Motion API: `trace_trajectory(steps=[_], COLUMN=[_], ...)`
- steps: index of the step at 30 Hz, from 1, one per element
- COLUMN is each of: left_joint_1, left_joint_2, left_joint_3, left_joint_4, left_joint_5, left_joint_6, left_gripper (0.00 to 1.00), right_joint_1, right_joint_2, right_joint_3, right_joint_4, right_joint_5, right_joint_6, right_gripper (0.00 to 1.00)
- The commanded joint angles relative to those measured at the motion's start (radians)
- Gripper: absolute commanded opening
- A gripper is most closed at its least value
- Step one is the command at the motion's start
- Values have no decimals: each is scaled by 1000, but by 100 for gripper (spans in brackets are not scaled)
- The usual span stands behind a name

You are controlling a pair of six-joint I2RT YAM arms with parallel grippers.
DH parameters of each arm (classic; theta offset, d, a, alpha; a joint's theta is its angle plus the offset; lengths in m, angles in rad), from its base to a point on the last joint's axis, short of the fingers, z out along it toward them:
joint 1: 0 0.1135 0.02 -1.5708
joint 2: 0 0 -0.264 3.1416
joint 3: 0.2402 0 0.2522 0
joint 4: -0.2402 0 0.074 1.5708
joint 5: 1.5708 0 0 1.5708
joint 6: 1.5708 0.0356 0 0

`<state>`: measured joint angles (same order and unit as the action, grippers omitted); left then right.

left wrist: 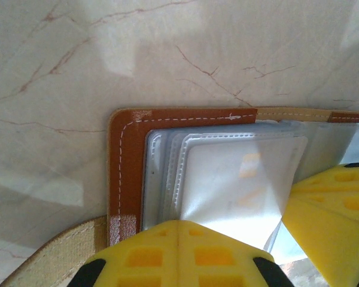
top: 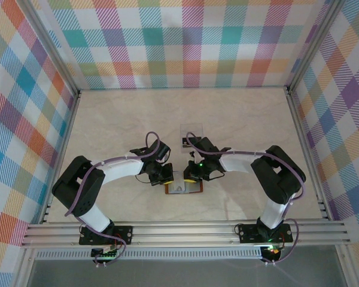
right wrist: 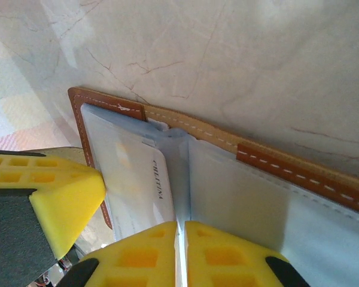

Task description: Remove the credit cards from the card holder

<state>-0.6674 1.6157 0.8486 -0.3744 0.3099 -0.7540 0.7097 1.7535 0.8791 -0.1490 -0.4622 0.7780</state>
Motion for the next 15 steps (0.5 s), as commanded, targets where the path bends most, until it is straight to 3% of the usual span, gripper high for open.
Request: trace_trajectory(steps=[1, 15], left_joint_1=[-12, -12], left_joint_2=[32, 42], left_joint_3=[-13, -5], left_joint_4=[-48, -55], left_joint_5=[-38, -38], left_joint_6=[14, 19], left_gripper=[6, 6], right_joint_1=[-2, -2], right_joint_2=[23, 15], right_joint_3=[-20, -61], right_joint_4=[59, 141], right_joint_5=[-42, -104], right_joint_6=[4, 23], right_gripper=[14, 17])
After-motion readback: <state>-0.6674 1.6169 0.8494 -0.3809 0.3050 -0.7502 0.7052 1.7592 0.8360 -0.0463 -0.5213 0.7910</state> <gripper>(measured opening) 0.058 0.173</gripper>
